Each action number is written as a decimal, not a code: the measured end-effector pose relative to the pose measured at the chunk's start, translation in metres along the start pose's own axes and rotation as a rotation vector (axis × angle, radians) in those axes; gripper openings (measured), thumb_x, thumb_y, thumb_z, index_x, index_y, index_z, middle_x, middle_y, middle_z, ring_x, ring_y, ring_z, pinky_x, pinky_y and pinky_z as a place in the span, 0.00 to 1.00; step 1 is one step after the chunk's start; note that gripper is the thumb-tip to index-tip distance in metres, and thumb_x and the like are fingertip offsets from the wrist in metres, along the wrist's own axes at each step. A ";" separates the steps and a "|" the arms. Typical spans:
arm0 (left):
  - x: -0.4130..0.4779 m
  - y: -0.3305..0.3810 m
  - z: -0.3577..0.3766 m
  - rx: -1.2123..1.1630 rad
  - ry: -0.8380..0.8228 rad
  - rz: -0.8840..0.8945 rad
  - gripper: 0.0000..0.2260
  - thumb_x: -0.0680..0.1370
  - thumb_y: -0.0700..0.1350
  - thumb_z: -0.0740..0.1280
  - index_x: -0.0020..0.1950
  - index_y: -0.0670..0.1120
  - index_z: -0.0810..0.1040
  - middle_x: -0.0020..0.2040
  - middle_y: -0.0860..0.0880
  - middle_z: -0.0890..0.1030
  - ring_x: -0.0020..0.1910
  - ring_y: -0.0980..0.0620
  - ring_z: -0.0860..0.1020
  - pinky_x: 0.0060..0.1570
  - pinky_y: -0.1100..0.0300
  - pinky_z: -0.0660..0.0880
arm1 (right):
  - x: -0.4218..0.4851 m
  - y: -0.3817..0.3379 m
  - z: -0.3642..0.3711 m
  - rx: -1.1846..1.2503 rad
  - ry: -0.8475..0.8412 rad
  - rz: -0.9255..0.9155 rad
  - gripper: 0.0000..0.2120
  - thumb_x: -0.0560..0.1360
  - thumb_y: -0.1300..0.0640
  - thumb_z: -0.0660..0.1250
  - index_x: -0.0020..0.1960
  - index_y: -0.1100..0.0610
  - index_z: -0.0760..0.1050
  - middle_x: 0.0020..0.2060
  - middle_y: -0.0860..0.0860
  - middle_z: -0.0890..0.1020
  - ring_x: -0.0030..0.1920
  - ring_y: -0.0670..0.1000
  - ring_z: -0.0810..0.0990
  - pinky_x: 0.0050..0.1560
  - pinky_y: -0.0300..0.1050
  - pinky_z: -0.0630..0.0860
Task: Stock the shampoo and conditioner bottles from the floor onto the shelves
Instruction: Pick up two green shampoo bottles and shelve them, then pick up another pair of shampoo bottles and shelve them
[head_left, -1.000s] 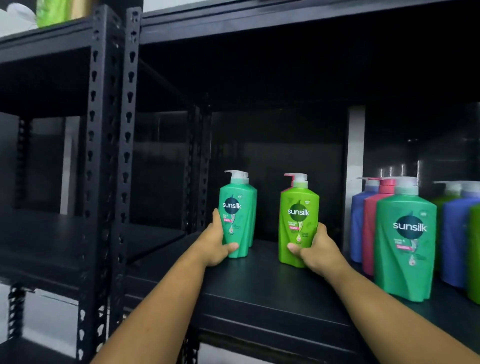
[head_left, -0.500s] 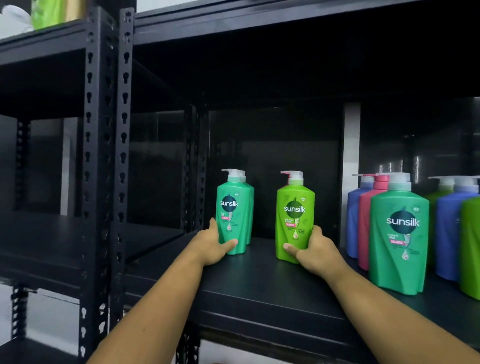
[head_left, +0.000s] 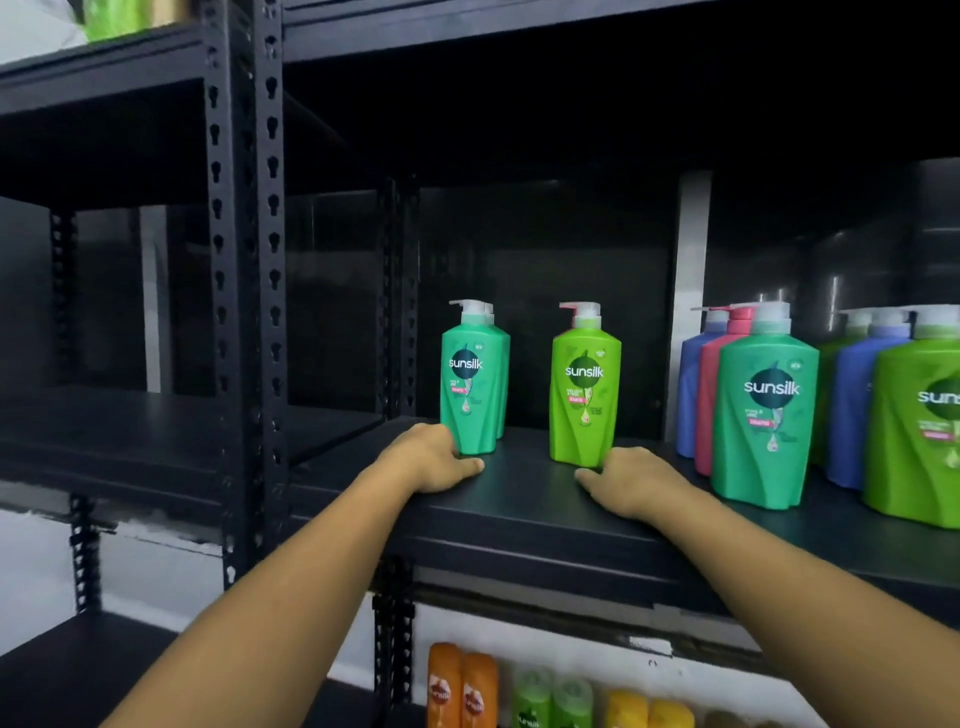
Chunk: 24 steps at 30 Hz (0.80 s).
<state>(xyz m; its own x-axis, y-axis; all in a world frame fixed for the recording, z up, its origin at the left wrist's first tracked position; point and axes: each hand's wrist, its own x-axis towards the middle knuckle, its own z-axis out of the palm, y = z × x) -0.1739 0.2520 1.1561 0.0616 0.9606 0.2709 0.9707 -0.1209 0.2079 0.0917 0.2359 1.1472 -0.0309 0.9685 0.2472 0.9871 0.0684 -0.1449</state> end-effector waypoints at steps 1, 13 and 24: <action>-0.010 0.001 -0.002 -0.010 -0.013 0.039 0.23 0.78 0.67 0.64 0.46 0.49 0.85 0.46 0.49 0.81 0.46 0.49 0.79 0.47 0.53 0.77 | -0.011 -0.001 -0.002 -0.006 -0.017 -0.060 0.27 0.80 0.37 0.57 0.64 0.56 0.79 0.63 0.60 0.80 0.63 0.61 0.78 0.61 0.50 0.75; -0.180 0.042 0.030 -0.264 0.240 0.459 0.21 0.84 0.56 0.64 0.74 0.49 0.76 0.73 0.52 0.76 0.75 0.57 0.69 0.76 0.58 0.64 | -0.184 0.001 0.006 0.136 0.125 -0.534 0.27 0.84 0.40 0.53 0.81 0.49 0.60 0.78 0.42 0.63 0.79 0.41 0.57 0.79 0.41 0.51; -0.369 0.024 0.229 -0.416 -0.195 0.292 0.21 0.82 0.55 0.67 0.73 0.48 0.78 0.71 0.53 0.78 0.71 0.58 0.73 0.71 0.63 0.69 | -0.365 0.034 0.186 0.292 -0.360 -0.402 0.27 0.82 0.38 0.56 0.75 0.51 0.70 0.71 0.46 0.74 0.70 0.47 0.72 0.70 0.43 0.68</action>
<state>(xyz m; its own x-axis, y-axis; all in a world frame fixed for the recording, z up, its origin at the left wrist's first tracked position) -0.1205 -0.0479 0.8462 0.3950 0.8962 0.2021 0.7355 -0.4403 0.5149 0.1068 -0.0712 0.8735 -0.4935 0.8697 0.0055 0.8049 0.4590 -0.3761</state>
